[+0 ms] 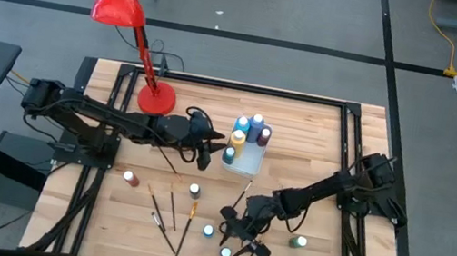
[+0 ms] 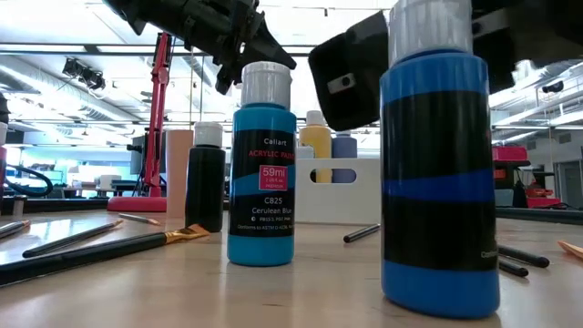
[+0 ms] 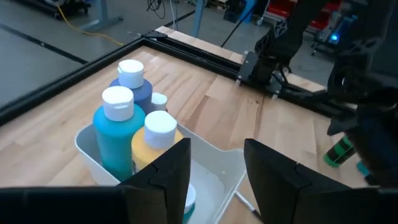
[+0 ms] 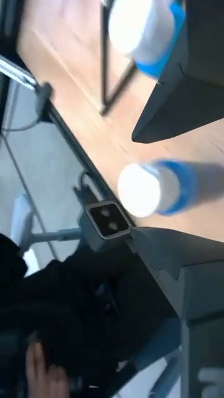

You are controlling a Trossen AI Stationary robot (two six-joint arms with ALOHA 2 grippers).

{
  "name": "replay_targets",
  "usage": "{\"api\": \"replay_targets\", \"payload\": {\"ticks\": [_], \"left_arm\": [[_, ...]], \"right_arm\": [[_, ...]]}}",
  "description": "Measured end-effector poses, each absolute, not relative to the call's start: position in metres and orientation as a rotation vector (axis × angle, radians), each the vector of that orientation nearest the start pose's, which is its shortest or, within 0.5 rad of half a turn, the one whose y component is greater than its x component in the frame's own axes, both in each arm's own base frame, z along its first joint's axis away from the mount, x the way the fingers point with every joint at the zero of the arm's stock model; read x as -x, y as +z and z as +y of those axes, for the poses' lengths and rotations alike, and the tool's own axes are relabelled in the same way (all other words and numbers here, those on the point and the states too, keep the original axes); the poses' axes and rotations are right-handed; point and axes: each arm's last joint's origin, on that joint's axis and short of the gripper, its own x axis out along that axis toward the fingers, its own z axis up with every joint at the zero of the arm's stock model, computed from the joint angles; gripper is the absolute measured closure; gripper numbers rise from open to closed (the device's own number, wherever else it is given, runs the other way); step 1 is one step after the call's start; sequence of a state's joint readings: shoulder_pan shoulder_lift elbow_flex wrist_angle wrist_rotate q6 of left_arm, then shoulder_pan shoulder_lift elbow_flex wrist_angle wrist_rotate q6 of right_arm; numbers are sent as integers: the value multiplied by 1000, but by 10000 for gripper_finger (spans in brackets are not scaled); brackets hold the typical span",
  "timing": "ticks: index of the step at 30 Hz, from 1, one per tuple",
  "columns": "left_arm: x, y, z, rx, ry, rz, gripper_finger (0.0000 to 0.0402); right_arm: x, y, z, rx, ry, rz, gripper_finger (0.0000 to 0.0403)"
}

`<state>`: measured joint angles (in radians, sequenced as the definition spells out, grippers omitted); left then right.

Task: Pick & Place Paint Supplies
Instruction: Put the small blue paint bottle into the white bin

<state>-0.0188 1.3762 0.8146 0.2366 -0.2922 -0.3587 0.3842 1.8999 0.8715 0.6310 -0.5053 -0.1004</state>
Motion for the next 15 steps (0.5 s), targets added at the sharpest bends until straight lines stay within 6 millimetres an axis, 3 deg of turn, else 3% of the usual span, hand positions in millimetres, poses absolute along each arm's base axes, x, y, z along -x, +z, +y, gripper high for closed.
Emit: {"api": "replay_targets", "payload": {"ticks": [9, 15], "left_arm": [[-299, 252, -6, 343, 305, 266, 242], [-299, 252, -10, 355, 293, 266, 242]], "right_arm": [[-333, 136, 161, 147, 891, 342, 207], [-334, 136, 161, 164, 890, 332, 258]]}}
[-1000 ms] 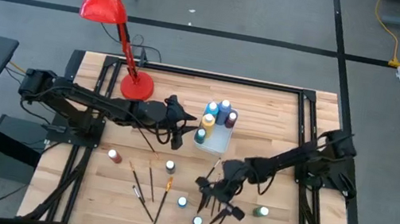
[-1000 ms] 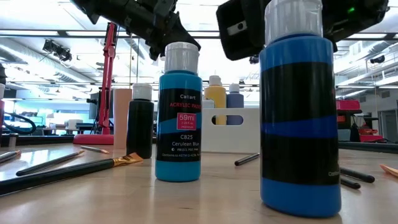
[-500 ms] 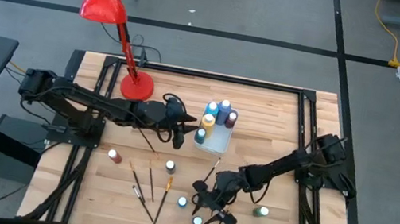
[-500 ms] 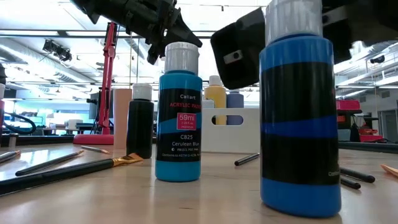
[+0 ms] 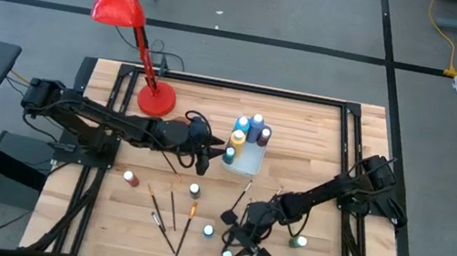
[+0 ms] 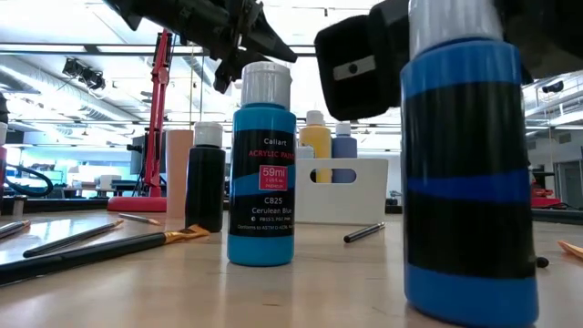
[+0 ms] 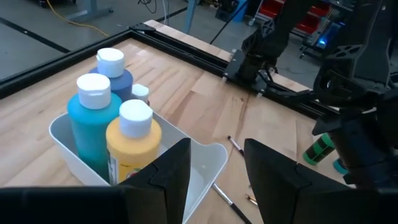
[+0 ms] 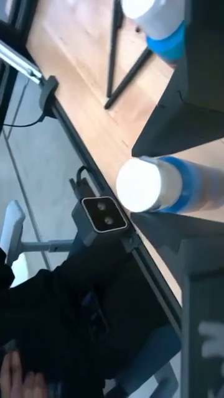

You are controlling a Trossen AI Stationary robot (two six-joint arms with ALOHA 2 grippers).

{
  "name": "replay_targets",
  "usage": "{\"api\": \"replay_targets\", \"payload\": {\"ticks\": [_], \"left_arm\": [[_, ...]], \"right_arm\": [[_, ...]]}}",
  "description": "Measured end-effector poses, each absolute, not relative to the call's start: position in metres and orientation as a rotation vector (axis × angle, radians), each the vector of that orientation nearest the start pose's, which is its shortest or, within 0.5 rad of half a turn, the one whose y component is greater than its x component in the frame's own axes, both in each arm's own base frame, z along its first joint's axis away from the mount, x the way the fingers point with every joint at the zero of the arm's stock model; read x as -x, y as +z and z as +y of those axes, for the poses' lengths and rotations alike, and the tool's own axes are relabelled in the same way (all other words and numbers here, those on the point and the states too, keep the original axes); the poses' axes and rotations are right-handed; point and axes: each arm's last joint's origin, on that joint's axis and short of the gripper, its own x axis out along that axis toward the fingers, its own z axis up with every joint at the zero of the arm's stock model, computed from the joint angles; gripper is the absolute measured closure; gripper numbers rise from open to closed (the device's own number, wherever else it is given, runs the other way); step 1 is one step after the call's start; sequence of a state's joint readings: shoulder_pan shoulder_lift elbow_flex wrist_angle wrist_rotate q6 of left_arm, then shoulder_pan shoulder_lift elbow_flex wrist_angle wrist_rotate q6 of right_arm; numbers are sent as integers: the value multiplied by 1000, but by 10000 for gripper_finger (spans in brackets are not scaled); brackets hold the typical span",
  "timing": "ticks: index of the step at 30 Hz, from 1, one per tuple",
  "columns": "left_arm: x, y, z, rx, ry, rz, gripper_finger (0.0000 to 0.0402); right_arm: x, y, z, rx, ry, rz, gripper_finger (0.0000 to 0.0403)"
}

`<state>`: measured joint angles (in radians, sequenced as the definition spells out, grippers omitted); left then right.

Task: Pick & Place Paint Supplies
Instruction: Put the small blue paint bottle into the white bin

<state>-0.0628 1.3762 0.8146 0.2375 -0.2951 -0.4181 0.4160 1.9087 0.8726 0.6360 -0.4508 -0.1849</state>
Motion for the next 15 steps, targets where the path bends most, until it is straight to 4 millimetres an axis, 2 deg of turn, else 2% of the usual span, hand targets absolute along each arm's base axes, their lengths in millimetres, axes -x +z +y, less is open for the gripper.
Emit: {"api": "replay_targets", "payload": {"ticks": [4, 10, 15], "left_arm": [[-299, 252, -11, 356, 289, 267, 242], [-299, 252, -11, 356, 290, 267, 242], [-298, 254, -11, 343, 285, 263, 242]], "right_arm": [[-334, 136, 161, 174, 891, 323, 293], [-336, 142, 159, 192, 827, 291, 293], [-336, 168, 149, 208, 690, 246, 283]]}}
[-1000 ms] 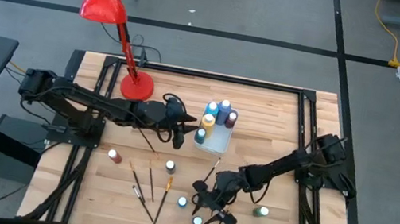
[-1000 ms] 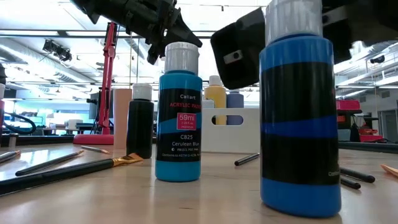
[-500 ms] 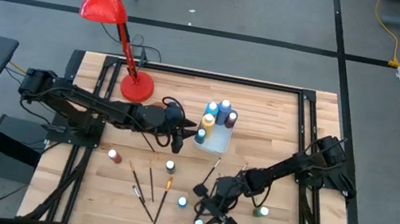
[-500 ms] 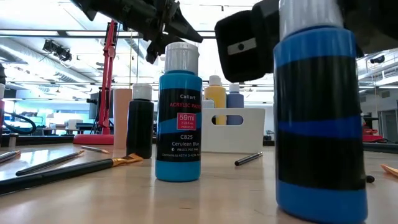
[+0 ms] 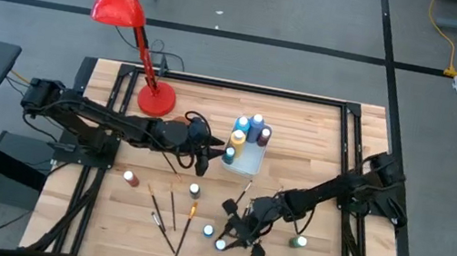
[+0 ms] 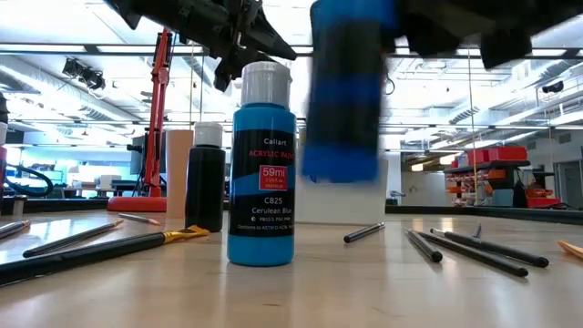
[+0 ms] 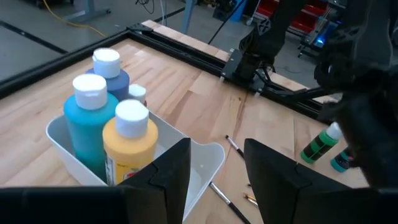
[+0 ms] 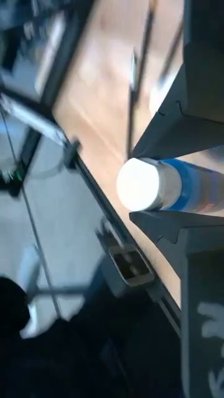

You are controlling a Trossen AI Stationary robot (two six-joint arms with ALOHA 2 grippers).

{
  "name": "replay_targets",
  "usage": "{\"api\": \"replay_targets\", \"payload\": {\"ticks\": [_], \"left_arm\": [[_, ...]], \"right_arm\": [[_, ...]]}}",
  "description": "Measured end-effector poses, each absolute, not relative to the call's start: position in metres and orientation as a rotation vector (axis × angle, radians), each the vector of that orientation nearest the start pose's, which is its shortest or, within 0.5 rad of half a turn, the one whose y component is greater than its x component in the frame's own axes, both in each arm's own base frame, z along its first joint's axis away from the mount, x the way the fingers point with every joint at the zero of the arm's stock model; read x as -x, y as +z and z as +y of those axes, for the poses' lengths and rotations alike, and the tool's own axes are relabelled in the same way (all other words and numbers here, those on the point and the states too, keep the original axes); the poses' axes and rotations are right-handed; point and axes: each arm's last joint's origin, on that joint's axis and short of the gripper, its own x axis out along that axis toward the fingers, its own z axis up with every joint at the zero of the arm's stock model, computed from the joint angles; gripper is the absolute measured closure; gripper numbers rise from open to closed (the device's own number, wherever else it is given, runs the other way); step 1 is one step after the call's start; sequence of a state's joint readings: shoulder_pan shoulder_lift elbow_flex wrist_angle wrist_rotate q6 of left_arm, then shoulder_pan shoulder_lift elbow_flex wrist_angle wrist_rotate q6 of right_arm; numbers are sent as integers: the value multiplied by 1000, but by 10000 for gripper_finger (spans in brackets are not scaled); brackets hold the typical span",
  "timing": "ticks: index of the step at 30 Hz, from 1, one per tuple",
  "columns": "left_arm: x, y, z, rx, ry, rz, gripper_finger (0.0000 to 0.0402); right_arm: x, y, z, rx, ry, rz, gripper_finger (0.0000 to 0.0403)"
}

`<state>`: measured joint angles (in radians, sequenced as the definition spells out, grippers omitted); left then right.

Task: Pick & Place Paint Supplies
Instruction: Put the small blue paint bottle into the white bin

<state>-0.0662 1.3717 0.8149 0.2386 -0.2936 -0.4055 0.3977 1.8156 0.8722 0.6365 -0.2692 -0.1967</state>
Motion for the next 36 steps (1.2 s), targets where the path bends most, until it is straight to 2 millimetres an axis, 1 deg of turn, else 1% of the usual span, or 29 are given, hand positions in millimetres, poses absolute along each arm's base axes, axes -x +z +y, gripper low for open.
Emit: {"api": "replay_targets", "payload": {"ticks": [2, 5, 8, 11, 13, 16, 19, 23, 27, 29, 33, 36], "left_arm": [[-298, 255, -12, 319, 276, 267, 242], [-295, 263, -12, 278, 230, 249, 242], [-288, 274, -12, 213, 210, 229, 242], [-277, 289, -11, 144, 196, 180, 242], [-270, 300, -11, 96, 189, 140, 242], [-259, 310, -10, 30, 189, 115, 242], [-253, 316, -10, 25, 183, 93, 242], [-252, 315, -10, 36, 170, 102, 242], [-252, 315, -10, 55, 171, 104, 242], [-252, 314, -10, 55, 171, 107, 242], [-252, 314, -10, 56, 170, 111, 242], [-252, 313, -10, 55, 170, 117, 242]], "right_arm": [[-334, 183, 142, 231, 593, 240, 284], [-326, 209, 129, 302, 407, 243, 290], [-314, 234, 116, 345, 253, 256, 291], [-298, 255, 105, 356, 152, 277, 287], [-286, 267, 98, 351, 63, 300, 286], [-274, 278, 88, 338, -105, 318, 288], [-267, 275, 81, 339, -222, 313, 288], [-264, 249, 68, 308, -307, 338, 286], [-257, 222, 47, 236, -413, 330, 286], [-254, 211, 35, 207, -474, 326, 286], [-249, 197, 11, 128, -525, 323, 286], [-246, 190, -3, 89, -549, 340, 286]]}}
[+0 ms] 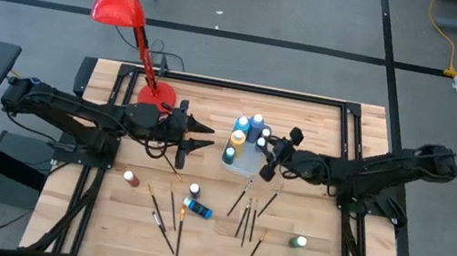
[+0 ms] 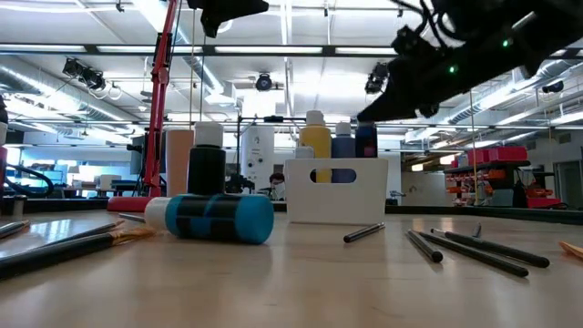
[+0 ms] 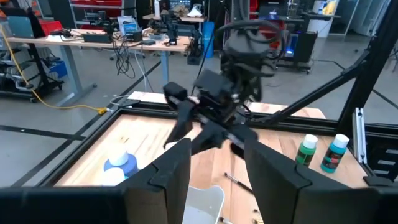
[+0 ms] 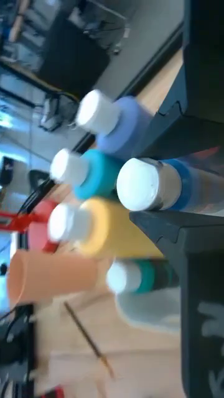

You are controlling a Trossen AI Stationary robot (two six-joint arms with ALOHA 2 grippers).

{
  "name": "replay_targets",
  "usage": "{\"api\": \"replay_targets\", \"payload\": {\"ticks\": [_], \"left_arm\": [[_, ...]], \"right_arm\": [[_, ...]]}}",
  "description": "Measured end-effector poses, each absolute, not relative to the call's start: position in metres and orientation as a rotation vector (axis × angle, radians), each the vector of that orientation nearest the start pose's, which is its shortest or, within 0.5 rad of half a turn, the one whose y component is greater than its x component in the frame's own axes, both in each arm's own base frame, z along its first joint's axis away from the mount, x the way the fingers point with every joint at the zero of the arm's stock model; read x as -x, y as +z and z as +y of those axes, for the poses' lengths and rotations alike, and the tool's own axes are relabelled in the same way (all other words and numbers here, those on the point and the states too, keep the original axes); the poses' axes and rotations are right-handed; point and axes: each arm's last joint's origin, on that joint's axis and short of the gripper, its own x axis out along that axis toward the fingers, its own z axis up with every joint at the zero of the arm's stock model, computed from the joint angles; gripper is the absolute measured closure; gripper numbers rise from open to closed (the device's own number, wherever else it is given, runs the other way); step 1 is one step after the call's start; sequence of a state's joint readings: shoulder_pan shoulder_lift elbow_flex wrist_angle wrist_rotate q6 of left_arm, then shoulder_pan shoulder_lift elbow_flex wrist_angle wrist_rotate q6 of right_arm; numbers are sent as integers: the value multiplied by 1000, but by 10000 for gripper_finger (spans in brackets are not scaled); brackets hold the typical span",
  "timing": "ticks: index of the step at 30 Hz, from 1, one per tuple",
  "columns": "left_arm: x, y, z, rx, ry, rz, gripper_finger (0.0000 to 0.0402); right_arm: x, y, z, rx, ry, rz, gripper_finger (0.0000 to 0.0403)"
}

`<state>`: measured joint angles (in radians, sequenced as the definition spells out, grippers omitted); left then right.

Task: Pick & Place Paint Supplies
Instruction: Put the small blue paint bottle into the white bin

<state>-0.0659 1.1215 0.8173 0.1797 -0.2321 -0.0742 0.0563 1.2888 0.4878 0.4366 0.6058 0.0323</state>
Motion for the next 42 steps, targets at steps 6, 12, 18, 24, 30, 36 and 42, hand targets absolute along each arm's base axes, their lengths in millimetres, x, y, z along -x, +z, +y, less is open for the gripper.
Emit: {"api": "replay_targets", "payload": {"ticks": [6, 12, 18, 24, 30, 36, 42], "left_arm": [[-253, 311, -10, 48, 173, 132, 242], [-254, 310, -10, 36, 173, 137, 242], [-254, 310, -10, 33, 170, 141, 242], [-254, 310, -10, 33, 170, 141, 242], [-254, 307, -10, 29, 171, 171, 242], [-253, 301, -10, 20, 180, 227, 242], [-252, 301, -10, 35, 183, 232, 242]], "right_arm": [[-241, 180, -16, 3, -543, 363, 286], [-242, 168, -18, -5, -551, 401, 286], [-250, 154, -19, 10, -577, 415, 284], [-253, 141, -19, 24, -619, 457, 283], [-252, 143, -19, 58, -615, 463, 282], [-252, 142, -19, 99, -601, 480, 255], [-250, 151, -20, 99, -602, 439, 211]]}}
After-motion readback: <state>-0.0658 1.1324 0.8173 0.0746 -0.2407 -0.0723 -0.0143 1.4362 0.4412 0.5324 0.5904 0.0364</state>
